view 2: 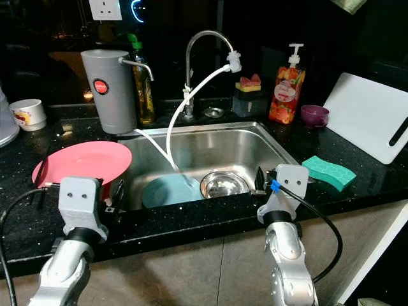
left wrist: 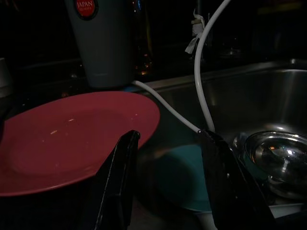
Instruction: Kitchen organization
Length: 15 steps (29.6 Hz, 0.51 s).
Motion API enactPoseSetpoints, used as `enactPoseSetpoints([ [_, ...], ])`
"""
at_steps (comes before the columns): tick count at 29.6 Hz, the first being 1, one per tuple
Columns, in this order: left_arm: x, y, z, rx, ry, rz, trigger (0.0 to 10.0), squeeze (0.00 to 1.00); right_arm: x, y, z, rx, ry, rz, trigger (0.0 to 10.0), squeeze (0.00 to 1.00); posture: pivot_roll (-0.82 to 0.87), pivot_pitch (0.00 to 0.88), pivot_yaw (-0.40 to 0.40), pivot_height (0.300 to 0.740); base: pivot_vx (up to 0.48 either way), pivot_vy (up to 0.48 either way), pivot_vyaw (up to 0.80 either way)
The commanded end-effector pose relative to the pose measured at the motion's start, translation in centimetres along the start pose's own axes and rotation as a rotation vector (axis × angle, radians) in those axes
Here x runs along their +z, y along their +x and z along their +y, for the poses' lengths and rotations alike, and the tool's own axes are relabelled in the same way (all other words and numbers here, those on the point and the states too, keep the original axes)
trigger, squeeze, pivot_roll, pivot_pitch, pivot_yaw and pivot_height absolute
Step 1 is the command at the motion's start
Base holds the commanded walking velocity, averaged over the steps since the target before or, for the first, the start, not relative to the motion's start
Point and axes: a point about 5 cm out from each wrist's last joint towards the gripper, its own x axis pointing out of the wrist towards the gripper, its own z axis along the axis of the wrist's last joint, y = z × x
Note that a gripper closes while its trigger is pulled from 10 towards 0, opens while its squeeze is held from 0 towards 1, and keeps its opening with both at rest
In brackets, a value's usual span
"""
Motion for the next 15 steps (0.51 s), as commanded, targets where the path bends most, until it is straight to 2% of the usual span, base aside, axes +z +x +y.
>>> enactPoseSetpoints([
  [1,-0.18,0.18,-0.15,-0.013,0.006,0.003,10.0,0.0,-0.09,-0.01,0.16,0.008,0.003,-0.001,10.0,0.0,0.11,0.017,-0.041,0.74,0.0,0.0,0.0],
  [15,-0.19,0.23,-0.14,-0.014,0.008,0.002,10.0,0.0,-0.15,-0.07,0.2,0.006,0.005,0.001,10.0,0.0,0.11,0.02,-0.038,0.74,0.0,0.0,0.0],
])
